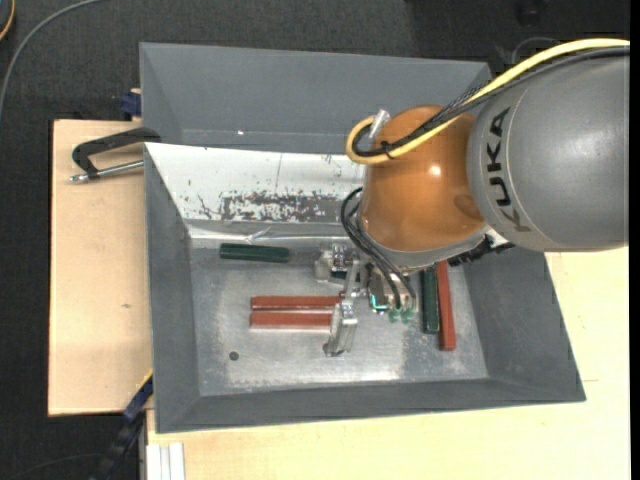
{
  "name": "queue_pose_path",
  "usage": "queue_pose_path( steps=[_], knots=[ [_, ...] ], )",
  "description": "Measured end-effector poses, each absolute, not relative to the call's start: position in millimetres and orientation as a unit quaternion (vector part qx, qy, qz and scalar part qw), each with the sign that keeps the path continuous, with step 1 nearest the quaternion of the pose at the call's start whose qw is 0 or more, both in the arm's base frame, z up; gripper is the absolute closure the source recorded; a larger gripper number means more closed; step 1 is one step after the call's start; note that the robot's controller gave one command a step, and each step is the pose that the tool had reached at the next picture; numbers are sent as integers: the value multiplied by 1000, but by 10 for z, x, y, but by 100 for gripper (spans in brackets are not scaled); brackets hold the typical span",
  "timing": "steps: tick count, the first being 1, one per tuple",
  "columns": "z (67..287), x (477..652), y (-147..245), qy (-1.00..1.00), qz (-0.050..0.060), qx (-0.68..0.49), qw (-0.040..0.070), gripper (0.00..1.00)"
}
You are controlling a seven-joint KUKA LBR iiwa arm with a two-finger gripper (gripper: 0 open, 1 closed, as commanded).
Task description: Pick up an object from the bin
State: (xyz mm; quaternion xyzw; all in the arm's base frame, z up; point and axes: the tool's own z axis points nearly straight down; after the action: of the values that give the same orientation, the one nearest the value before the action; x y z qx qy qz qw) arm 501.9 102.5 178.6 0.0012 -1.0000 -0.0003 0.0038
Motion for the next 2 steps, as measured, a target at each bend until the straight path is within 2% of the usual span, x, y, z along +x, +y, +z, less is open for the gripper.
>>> queue_pose_path(
  steps=[1, 2],
  knots=[
    [663, 5403, 1237, -999, 0, -48, 3, 0],
    [709, 5417, 1232, -999, -1, -49, 0, 100]
  ],
)
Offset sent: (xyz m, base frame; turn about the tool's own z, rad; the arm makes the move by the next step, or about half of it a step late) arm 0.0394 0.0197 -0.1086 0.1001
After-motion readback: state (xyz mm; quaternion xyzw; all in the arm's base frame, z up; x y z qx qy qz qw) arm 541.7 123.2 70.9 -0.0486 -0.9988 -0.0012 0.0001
